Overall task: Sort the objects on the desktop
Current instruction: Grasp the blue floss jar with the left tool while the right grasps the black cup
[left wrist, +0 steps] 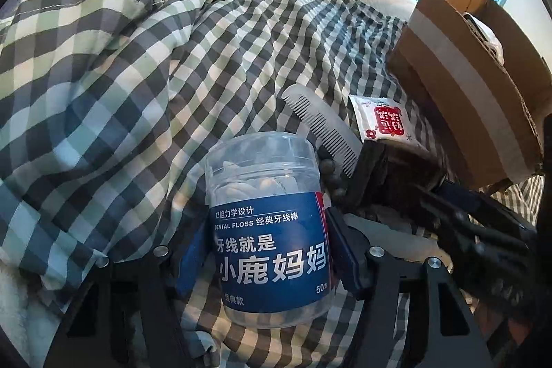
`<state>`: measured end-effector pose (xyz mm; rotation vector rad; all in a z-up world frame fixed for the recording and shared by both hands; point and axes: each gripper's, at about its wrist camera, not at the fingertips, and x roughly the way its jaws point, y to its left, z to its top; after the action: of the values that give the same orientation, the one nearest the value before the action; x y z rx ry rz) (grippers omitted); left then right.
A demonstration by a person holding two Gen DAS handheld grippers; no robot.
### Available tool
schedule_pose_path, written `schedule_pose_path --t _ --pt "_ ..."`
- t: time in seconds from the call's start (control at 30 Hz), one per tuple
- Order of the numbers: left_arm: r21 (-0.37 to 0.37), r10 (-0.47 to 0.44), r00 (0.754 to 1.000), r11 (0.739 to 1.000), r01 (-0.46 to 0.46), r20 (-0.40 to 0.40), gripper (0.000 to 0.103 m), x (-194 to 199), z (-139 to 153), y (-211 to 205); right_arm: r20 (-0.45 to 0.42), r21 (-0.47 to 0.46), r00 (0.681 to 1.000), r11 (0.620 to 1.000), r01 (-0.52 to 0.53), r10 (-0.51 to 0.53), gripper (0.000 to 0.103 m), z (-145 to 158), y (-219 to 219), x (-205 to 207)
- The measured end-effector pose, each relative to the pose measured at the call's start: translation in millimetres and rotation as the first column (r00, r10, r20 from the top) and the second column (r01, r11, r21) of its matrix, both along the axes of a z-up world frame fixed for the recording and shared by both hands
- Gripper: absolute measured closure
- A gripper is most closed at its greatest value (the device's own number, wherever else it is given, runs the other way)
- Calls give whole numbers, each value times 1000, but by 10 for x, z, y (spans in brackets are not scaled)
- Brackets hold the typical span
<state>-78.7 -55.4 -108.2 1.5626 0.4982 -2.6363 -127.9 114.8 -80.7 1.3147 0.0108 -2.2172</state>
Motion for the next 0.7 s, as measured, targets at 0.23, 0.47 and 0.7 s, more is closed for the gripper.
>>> schedule_pose_path --t 0.23,0.47,0.7 --pt "-14 -13 1000 1000 12 -25 37 23 -11 -11 -71 70 997 997 -11 16 50 160 -73 180" --pt "5 5 997 1000 -5 -82 37 105 93 -41 -167 159 985 987 -3 30 50 402 14 434" --pt "-17 -8 975 1000 4 -220 37 304 381 -21 -282 172 959 985 9 41 50 765 -9 582"
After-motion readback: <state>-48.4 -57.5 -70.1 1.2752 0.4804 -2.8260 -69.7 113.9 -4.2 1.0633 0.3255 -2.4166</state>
